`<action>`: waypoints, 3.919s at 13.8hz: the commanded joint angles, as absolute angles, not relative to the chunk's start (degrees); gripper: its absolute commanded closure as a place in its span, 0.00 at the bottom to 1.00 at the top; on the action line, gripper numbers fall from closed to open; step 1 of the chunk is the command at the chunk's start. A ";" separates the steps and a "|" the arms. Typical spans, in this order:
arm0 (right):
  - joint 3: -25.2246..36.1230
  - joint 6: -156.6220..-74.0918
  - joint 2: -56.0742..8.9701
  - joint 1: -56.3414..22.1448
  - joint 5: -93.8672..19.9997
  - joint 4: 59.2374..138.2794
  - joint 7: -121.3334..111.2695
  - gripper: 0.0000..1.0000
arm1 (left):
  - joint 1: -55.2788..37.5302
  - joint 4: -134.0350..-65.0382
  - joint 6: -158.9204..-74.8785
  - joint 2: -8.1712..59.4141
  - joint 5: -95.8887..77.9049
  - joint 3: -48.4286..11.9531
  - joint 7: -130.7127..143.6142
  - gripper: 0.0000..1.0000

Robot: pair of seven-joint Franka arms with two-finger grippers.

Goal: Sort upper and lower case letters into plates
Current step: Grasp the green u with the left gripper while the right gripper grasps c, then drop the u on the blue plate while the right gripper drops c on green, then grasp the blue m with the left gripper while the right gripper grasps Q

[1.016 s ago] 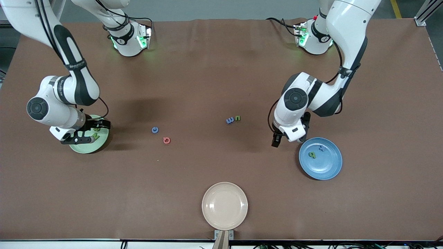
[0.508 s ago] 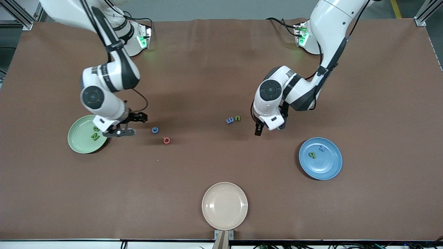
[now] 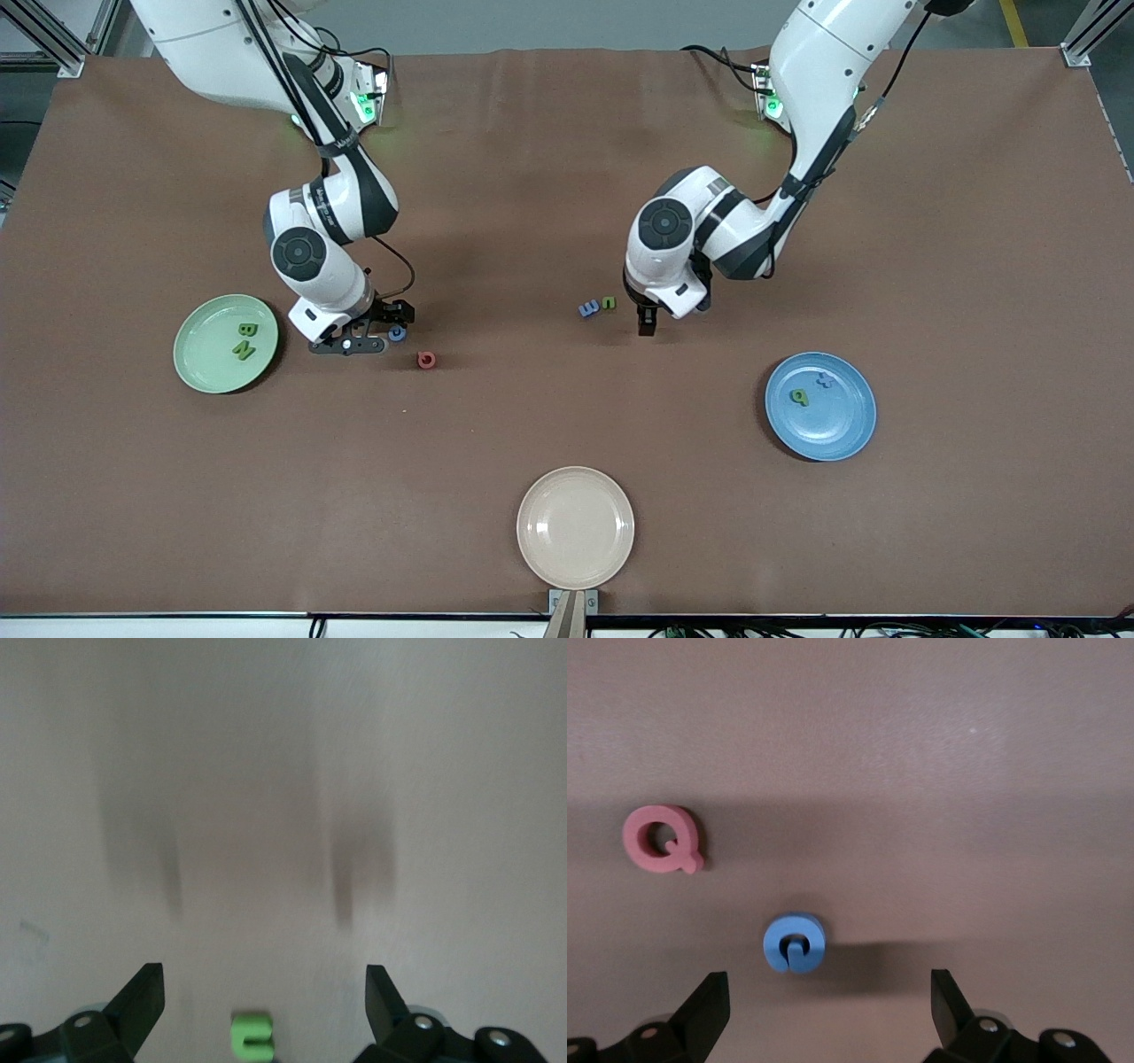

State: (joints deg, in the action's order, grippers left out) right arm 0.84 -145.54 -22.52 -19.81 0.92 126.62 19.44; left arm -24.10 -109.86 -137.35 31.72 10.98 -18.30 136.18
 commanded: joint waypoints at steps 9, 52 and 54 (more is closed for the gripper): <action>1.49 -151.70 -26.54 -22.15 0.62 126.91 23.91 0.24 | -28.30 -110.57 -147.13 35.95 12.04 -17.75 142.91 0.20; 1.85 -136.49 -22.14 15.64 0.88 120.67 -29.62 0.67 | -9.29 -94.48 -131.75 39.20 24.61 -24.34 87.63 0.05; 1.85 -138.24 -23.20 15.56 0.70 120.67 -29.62 0.67 | -14.39 -94.48 -132.10 40.25 24.61 -24.26 87.54 0.06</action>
